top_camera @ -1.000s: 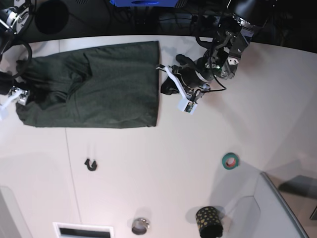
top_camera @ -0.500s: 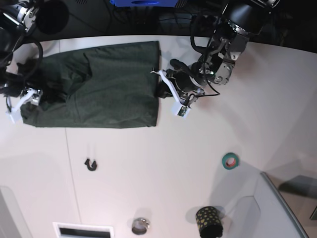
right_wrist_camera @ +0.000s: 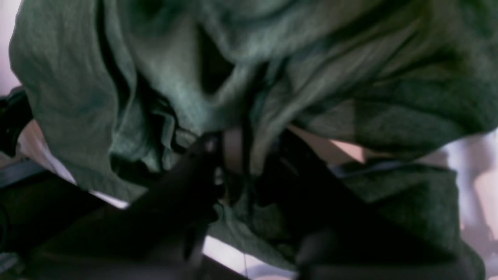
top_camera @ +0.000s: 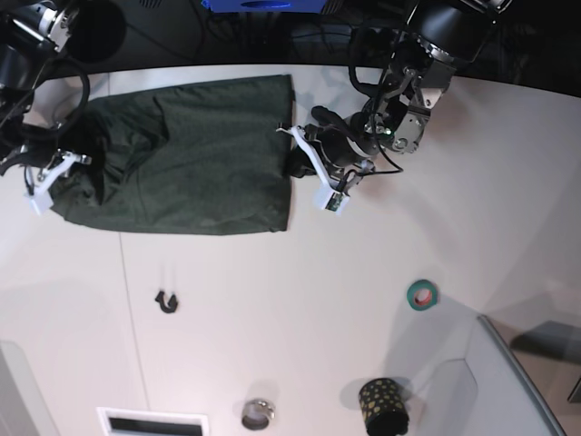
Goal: Layout the t-shirt on the table in an organized manner, then fold the t-shirt properly
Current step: 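Grasp the shirt with both grippers and fold it in half toward the right gripper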
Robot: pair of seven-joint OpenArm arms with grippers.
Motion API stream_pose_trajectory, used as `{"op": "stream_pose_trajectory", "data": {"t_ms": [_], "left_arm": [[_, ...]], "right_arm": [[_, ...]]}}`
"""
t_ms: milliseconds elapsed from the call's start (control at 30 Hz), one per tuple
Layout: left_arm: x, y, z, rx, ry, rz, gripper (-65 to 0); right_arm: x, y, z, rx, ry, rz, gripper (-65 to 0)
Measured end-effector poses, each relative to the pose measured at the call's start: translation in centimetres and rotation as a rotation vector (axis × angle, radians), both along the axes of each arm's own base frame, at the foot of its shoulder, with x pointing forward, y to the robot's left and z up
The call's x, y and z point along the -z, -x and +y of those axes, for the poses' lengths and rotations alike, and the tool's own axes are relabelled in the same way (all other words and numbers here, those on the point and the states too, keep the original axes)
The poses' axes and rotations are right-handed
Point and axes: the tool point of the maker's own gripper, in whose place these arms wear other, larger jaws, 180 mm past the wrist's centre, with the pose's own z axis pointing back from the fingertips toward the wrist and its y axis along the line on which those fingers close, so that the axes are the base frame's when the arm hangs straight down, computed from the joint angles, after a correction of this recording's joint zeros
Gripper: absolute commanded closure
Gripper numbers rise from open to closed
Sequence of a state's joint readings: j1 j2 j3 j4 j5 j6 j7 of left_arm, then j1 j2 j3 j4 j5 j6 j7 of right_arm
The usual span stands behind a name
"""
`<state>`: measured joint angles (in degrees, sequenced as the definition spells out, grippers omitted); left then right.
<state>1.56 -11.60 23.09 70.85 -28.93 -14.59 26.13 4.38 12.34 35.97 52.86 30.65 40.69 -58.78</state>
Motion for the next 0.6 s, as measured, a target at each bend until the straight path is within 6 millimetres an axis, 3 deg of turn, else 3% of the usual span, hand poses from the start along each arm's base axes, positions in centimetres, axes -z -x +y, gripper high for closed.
{"op": "stream_pose_trajectory", "data": {"t_ms": [167, 333, 400, 600], "left_arm": [[0.0, 0.0, -0.1, 0.000, 0.003, 0.000, 0.0], [0.0, 0.0, -0.1, 0.000, 0.003, 0.000, 0.0], [0.0, 0.0, -0.2, 0.000, 0.004, -0.001, 0.0], [0.1, 0.6, -1.0, 0.031, 0.004, 0.003, 0.0]], "right_arm": [[-0.5, -0.1, 0.4, -0.089, 0.071, 0.016, -0.8], [-1.8, 1.6, 0.1, -0.169, 0.158, 0.069, -0.8], [-2.9, 1.0, 0.3, -0.182, 0.184, 0.028, -0.8], [-5.8, 0.0, 3.2, -0.271, 0.245, -0.058, -0.8]]}}
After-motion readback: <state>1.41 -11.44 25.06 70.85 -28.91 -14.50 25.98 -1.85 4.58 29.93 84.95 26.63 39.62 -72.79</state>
